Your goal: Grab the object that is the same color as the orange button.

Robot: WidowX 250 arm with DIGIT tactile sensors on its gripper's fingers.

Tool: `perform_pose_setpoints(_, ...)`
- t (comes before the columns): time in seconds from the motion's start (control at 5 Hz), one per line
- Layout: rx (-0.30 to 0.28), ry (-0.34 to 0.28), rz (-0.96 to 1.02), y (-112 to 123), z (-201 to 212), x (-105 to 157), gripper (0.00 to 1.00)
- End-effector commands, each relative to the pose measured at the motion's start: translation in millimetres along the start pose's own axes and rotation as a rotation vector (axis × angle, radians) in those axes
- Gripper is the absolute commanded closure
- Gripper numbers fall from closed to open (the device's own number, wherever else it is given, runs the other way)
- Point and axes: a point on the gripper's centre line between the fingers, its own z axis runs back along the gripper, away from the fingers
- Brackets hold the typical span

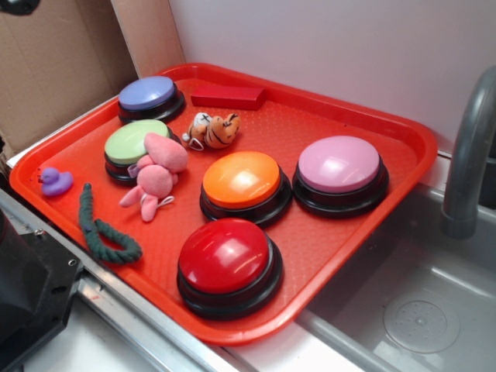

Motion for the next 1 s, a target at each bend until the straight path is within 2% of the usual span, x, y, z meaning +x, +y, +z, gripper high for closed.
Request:
perform_pose_setpoints(0.0, 0.0, 0.0, 0.0, 0, 0, 0, 0.0)
perform_pose_setpoints(0.2, 0.044, 0.02, -0.088, 10, -12, 17, 0.0)
perform_pose_setpoints(0.4, 0.045, -0.003, -0.294, 21, -31, 44, 0.0)
perform_pose_setpoints(0.6, 0.098, -0.012, -0.43, 28, -44, 65, 0.0)
perform_pose_setpoints(0.8, 0.14, -0.065, -0.62, 35, -63, 93, 0.0)
